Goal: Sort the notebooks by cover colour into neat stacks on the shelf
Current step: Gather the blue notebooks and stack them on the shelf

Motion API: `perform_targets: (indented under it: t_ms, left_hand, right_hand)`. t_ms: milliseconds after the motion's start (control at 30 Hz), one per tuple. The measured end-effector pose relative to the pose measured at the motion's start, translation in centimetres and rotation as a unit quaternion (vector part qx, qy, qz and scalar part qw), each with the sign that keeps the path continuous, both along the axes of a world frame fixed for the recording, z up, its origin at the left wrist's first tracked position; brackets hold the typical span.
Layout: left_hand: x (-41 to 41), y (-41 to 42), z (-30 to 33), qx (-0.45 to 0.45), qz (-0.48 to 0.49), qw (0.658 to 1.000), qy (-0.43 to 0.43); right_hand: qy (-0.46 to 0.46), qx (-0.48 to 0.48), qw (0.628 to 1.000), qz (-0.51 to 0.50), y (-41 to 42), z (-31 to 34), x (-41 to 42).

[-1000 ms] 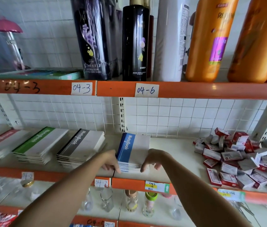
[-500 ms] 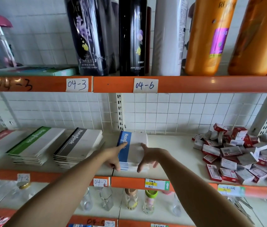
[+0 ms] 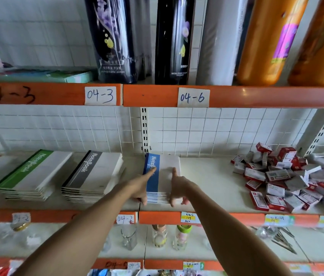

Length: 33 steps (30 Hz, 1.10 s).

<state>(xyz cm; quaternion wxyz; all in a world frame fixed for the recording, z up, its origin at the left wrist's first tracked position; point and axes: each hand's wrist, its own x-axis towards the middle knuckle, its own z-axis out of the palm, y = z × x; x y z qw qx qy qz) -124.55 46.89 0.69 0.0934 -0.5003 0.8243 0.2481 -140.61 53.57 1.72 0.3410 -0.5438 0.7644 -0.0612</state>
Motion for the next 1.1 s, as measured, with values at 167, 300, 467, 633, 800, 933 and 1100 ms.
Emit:
perform_targets:
  t_ms: [167,300,467,633,800,933,1100]
  left_hand:
    - [-0.5,0.2,0.2,0.008,-0.001,1.000,0.010]
    - [-0.1,0.1,0.3,0.016,-0.012,1.000,0.014]
    - [0.0,-0.3,0.6,0.000,-0.049,0.998,-0.032]
    - [0.3,-0.6,0.4,-0.007,-0.068,0.997,-0.027]
    - [0.5,-0.3,0.3,-0.007,-0.077,0.997,-0.001]
    - [0.8,-0.6,0.2,0.006,-0.074,0.997,0.027]
    - [1.0,-0.4,0.1,0.021,-0.068,0.996,0.058]
  right_hand:
    - [0.006,-0.006,1.000,-0.004,-0.1,0.0,-0.6]
    - [-0.002,-0.017,1.000,-0.013,0.2,-0.3,-0.8]
    - [0.054,0.001,0.999,0.007,0.0,-0.9,-0.4]
    - [0.100,-0.024,0.995,-0.004,-0.6,-2.4,-0.1]
    - [0.080,-0.049,0.996,0.004,-0.3,-2.6,-0.9]
    - [0.094,-0.067,0.993,0.018,-0.1,-2.6,-0.9]
    - [0.129,-0.062,0.989,0.028,0.1,-3.1,-0.4]
